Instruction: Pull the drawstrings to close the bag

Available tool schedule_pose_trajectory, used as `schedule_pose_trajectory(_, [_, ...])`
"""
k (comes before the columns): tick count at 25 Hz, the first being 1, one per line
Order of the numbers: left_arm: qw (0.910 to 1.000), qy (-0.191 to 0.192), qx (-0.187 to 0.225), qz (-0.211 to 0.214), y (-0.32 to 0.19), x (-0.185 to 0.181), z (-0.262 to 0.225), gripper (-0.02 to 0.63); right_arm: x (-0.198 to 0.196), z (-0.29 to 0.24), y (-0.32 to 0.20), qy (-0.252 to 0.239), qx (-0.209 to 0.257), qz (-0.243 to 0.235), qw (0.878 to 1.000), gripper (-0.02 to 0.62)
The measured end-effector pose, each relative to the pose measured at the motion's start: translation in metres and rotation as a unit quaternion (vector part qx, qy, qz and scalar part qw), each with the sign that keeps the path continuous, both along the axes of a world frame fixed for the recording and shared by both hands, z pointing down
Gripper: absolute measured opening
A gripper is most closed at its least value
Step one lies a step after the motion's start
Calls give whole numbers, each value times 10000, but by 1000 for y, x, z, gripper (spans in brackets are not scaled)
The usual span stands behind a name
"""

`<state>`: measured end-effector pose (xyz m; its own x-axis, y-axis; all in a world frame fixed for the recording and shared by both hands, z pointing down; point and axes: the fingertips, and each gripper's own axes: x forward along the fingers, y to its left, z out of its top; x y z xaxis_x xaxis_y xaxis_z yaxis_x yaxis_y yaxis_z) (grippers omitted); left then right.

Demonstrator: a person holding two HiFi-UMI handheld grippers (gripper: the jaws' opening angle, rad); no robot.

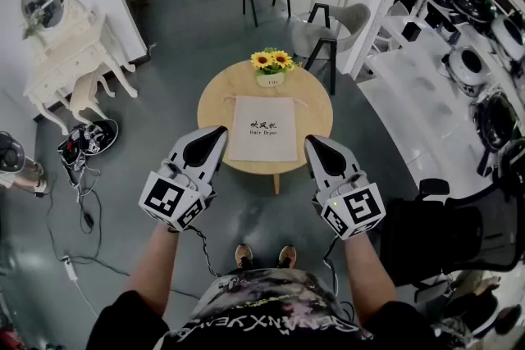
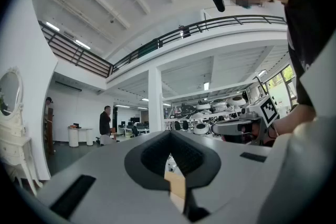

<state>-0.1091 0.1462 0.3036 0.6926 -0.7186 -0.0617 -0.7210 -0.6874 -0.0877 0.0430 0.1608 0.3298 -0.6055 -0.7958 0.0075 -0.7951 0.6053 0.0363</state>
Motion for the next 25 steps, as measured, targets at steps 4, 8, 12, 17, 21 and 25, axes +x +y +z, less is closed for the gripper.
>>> schedule_pose_trajectory(4, [10000, 12, 3, -10, -1, 1, 3, 12, 1, 4, -2, 28, -7, -2, 10000, -2])
schedule_pose_trajectory(8, [10000, -5, 10, -17, -3, 2, 4, 12, 2, 5, -3, 26, -26, 9, 10000, -2])
schedule_pose_trajectory(12, [10000, -22, -8, -29, -4, 4, 5, 12, 5, 5, -5, 34, -39, -7, 10000, -2])
schedule_pose_trajectory(17, [9999, -42, -100, -86, -8, 4, 10, 12, 7, 7, -7, 20, -46, -9, 10000, 2])
schedule_pose_trajectory(21, [9999, -60, -139, -84, -8, 5, 13, 12, 9, 10, -10, 49, -58, 28, 10000, 2])
schedule_pose_trajectory(25, [9998, -83, -158, -96, -10, 6, 13, 12, 10, 9, -14, 71, -67, 75, 9999, 3])
